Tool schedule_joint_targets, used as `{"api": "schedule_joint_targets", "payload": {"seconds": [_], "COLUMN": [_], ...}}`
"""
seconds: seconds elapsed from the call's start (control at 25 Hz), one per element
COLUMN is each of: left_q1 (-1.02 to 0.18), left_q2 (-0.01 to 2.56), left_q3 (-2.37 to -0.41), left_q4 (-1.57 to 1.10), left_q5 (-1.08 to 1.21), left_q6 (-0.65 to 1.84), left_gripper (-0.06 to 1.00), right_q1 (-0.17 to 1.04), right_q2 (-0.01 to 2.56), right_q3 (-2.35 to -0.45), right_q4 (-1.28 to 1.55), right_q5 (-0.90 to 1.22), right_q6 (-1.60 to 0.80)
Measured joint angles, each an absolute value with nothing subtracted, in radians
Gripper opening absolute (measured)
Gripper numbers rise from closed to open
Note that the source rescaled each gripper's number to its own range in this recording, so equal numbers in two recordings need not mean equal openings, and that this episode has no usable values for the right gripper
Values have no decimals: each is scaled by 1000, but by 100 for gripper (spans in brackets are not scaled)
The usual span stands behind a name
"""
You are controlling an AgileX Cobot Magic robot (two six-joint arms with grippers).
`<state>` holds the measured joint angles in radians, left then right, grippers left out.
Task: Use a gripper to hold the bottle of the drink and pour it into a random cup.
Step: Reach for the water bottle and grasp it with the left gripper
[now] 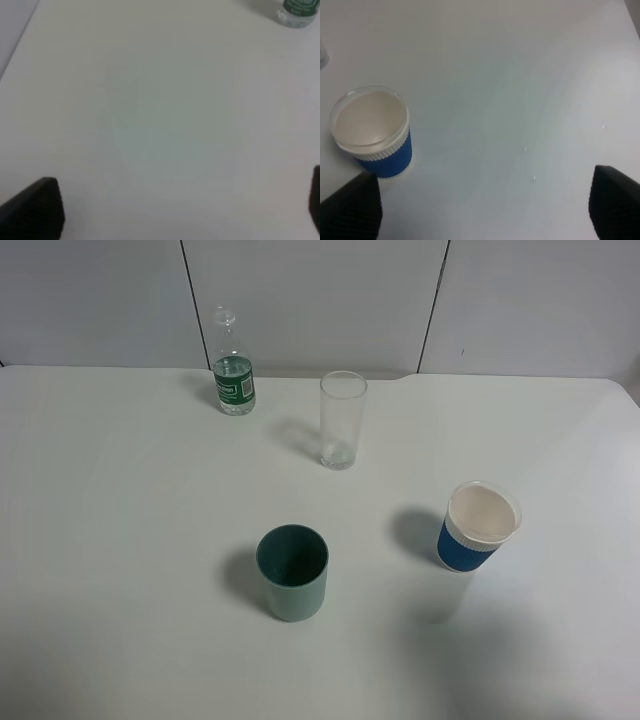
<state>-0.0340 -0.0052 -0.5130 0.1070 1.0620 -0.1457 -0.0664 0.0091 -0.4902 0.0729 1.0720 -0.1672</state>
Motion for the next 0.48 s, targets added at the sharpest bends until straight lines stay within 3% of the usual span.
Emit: {"api": "schedule_joint_targets", "payload": {"seconds": [0.48], "left_q1": [-34], "left_q2": [-5], "left_q3": [-513], "left_q4": [106], "left_q5": [1062], "left_q6": [-146], "left_gripper": [100], "right_q1": [-66], "right_q2": [9], "right_q3": [-490], "right_q4": [73], "right_q5": [1072], "right_q6": [-167]}}
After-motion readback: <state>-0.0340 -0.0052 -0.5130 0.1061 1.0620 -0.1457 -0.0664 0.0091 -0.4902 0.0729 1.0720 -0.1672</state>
